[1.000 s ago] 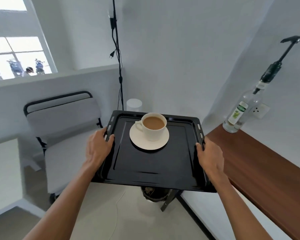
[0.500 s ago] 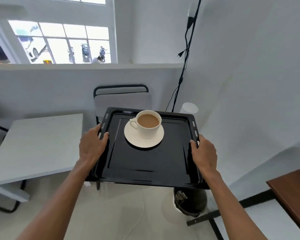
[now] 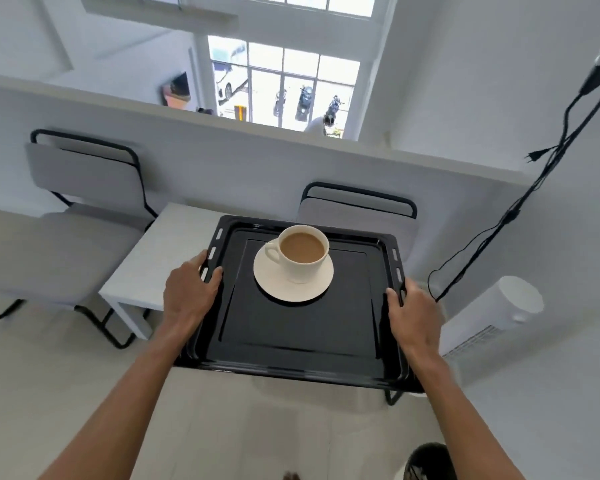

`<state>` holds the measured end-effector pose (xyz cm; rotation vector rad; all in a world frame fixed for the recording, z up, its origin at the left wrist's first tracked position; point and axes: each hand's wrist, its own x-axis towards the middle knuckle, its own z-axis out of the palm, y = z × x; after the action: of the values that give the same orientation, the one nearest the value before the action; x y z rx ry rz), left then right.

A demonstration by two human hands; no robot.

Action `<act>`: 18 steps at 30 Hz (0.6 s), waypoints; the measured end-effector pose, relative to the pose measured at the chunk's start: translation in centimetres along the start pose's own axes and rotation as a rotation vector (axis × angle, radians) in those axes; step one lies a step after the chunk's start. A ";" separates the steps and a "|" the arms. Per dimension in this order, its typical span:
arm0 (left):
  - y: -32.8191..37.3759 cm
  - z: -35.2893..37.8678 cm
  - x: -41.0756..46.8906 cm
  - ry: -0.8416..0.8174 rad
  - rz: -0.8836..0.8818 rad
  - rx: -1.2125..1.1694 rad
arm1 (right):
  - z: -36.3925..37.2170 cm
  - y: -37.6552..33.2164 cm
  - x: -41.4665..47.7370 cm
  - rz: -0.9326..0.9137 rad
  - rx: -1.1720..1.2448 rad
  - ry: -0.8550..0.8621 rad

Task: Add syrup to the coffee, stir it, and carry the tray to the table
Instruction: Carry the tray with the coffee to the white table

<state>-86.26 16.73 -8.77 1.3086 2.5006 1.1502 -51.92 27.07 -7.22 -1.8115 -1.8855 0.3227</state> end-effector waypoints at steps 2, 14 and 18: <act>-1.1 -0.2 1.5 0.045 -0.039 0.003 | 1.7 -1.5 2.0 -0.062 0.008 -0.020; -7.4 -2.5 8.2 0.093 -0.178 0.032 | 9.2 -10.5 8.1 -0.172 0.056 -0.121; -9.9 -3.4 10.9 0.100 -0.180 0.045 | 11.5 -13.6 8.5 -0.173 0.027 -0.104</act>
<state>-101.12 19.40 -10.19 1.0332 2.6644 1.1517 -69.37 36.25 -8.59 -1.6288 -2.0825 0.3848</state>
